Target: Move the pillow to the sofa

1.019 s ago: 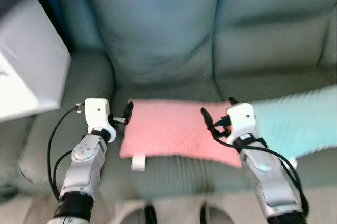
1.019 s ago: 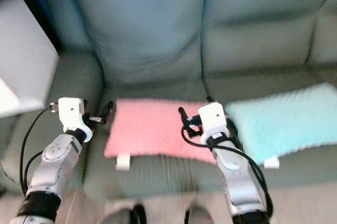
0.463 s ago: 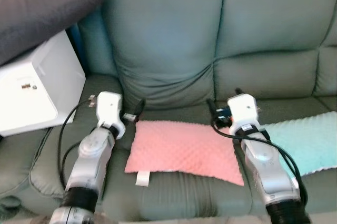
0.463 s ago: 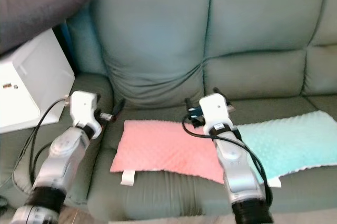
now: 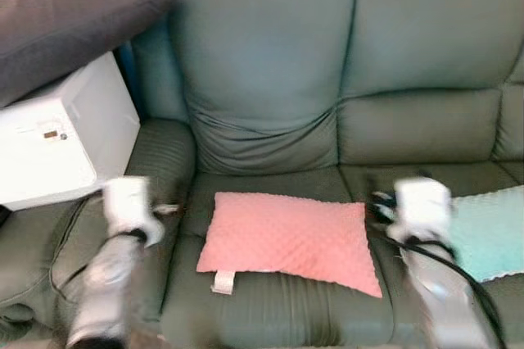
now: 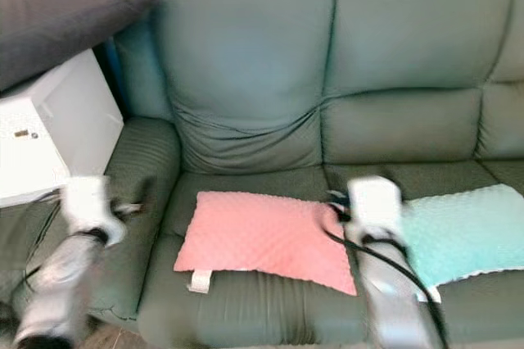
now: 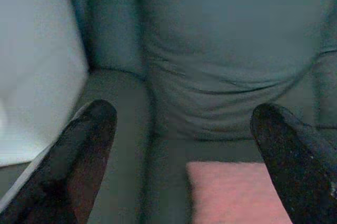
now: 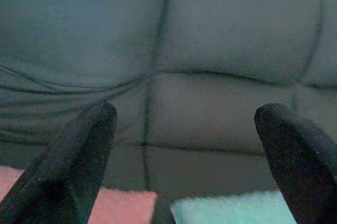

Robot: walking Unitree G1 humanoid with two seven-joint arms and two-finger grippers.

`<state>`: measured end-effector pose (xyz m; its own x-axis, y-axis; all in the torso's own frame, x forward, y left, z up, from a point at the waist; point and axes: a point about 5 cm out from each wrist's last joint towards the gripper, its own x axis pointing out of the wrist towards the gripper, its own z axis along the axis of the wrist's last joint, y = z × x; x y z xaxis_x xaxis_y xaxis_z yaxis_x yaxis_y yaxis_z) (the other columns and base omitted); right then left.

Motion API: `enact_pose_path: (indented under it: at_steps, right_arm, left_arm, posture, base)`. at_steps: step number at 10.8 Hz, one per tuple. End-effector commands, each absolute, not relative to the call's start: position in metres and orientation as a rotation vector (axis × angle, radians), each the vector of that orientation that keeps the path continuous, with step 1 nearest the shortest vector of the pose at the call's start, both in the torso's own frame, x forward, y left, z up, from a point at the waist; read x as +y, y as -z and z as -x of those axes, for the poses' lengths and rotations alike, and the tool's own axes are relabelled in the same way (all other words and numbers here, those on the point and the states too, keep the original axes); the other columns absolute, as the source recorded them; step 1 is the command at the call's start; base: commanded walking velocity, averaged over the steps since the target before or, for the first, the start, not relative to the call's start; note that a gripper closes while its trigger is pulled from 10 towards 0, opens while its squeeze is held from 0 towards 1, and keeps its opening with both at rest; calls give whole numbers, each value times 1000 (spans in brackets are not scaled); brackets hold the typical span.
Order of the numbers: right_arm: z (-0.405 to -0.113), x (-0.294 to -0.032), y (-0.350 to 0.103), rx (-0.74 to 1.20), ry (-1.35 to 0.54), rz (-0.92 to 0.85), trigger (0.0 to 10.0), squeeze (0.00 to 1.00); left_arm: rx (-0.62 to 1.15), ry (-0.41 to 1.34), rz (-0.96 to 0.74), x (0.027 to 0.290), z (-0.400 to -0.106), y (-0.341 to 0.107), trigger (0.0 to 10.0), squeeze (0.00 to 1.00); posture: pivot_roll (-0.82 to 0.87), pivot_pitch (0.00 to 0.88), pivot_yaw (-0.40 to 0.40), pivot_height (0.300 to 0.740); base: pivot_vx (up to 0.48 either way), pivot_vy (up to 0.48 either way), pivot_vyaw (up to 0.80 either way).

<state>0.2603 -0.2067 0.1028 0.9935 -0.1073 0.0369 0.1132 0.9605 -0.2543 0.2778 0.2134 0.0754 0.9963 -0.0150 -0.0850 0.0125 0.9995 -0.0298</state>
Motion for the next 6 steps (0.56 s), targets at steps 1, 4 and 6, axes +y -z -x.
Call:
enact_pose_path:
  at_steps: [1, 4, 6]
  right_arm:
    - [-259, -204, -106, -31, 108, 241, 10000, 0]
    - [-259, -200, -111, -25, 114, 196, 10000, 0]
    - [-260, -202, -113, -23, 102, 209, 10000, 0]
  left_arm:
    - [96, 16, 14, 215, -271, -72, 10000, 0]
    - [98, 40, 77, 204, -271, -74, 10000, 0]
    - [99, -4, 81, 201, -276, -78, 10000, 0]
  posture:
    - [-171, 0, 104, 740]
    - [-180, 0, 88, 740]
    - [-186, 0, 76, 740]
  base:
    - [0, 0, 0]
    - [0, 0, 0]
    - [0, 0, 0]
